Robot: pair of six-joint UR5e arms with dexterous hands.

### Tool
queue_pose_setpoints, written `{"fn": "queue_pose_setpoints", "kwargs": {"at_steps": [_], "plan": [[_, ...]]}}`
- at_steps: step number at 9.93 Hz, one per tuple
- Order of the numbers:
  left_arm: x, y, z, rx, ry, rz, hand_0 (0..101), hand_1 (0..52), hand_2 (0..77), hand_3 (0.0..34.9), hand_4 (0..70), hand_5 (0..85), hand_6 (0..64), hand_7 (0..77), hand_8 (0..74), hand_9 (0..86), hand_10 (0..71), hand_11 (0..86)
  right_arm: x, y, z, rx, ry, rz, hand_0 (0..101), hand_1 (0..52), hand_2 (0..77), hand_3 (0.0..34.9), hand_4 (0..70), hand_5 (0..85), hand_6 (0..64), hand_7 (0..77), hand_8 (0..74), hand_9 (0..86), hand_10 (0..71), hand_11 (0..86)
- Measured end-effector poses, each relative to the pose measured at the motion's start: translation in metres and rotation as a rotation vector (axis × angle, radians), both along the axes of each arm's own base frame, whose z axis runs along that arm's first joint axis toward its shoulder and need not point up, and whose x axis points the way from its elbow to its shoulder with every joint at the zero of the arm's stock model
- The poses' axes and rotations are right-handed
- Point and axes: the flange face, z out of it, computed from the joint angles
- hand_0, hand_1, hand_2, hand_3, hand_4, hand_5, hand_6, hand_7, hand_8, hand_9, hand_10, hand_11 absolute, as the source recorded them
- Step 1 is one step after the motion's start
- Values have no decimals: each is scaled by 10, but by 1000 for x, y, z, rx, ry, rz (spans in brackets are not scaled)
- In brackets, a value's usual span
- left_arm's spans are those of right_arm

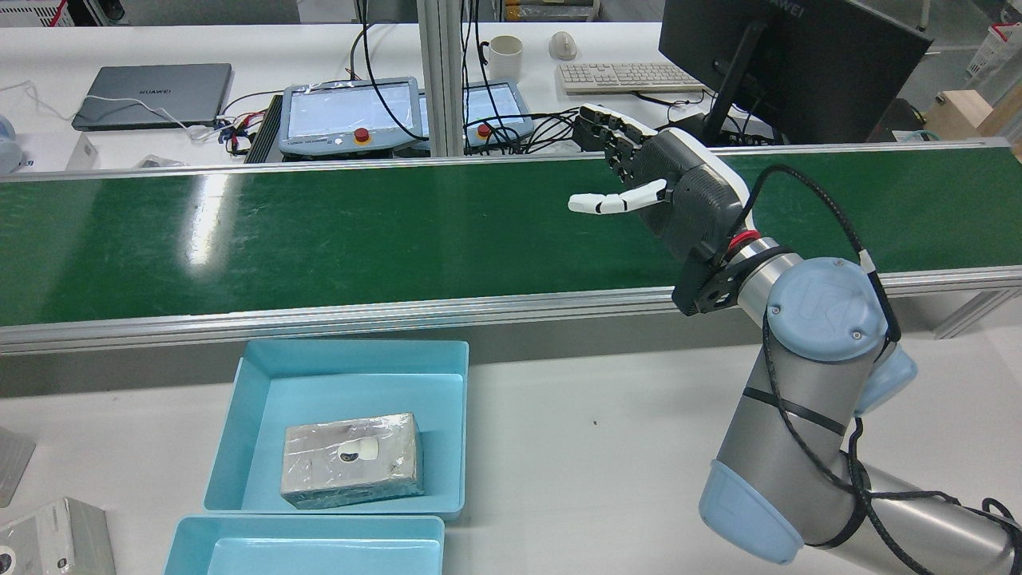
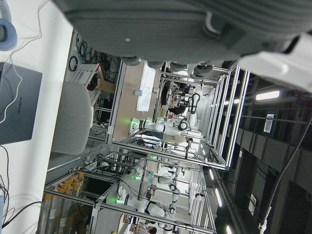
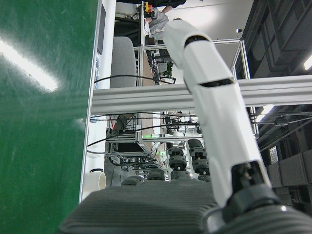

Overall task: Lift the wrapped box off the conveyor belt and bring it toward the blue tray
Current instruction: 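Move the right hand down beside the conveyor belt, palm facing upstream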

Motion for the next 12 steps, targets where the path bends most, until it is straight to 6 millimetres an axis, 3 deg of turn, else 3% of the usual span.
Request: {"fn": "queue_pose_setpoints", "kwargs": {"at_steps": [4, 5, 7, 9, 12], "plan": [[0, 0, 0, 0, 0, 0, 0, 0, 11, 0, 0, 11, 5, 5, 5, 0, 5, 5, 34, -26, 24, -45, 31, 68, 530, 235, 185, 0, 44, 125, 5, 11, 5, 11, 0, 5], [0, 0, 0, 0, 0, 0, 0, 0, 5, 0, 0, 11, 5, 5, 5, 5, 5, 5, 35, -30, 25, -35, 20, 70, 530, 235, 185, 0, 44, 125, 5, 11, 5, 11, 0, 5], [0, 0, 0, 0, 0, 0, 0, 0, 5, 0, 0, 11, 5, 5, 5, 0, 5, 5, 20, -49, 34, 20, -17, 27, 529, 245, 251, 0, 120, 185, 65, 55, 22, 60, 0, 5], [0, 0, 0, 0, 0, 0, 0, 0, 11, 0, 0, 11, 5, 5, 5, 0, 5, 5, 7, -68, 49, 53, -33, -8, 529, 240, 224, 0, 120, 185, 38, 55, 11, 33, 0, 5], [0, 0, 0, 0, 0, 0, 0, 0, 11, 0, 0, 11, 5, 5, 5, 0, 5, 5, 8, -78, 51, 72, -44, -9, 530, 224, 180, 0, 104, 180, 44, 44, 11, 33, 0, 5]]}}
